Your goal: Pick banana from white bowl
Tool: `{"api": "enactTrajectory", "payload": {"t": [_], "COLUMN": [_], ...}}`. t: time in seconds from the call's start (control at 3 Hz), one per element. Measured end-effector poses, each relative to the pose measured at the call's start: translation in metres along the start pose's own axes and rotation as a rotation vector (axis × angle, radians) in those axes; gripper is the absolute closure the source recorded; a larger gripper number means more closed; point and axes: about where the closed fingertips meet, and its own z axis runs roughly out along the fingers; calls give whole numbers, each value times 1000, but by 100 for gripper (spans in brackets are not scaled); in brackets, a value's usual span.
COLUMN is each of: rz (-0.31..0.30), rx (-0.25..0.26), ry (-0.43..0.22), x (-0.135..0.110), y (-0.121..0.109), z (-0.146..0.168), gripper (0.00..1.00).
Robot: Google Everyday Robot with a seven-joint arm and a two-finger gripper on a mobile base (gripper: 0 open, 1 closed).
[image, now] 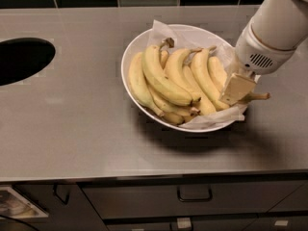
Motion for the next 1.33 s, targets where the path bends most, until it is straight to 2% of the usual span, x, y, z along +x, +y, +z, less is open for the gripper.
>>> {"api": "enactTrajectory", "payload": {"t": [0.33,0.67,1.0,1.33], "rz": [11,21,19,19], "rx": [-9,-5,2,3], "ry": [12,57,101,102], "x": [3,8,11,11], "y": [-1,-2,-2,-2], "z": [9,18,25,25], "gripper": [44,44,63,86]}}
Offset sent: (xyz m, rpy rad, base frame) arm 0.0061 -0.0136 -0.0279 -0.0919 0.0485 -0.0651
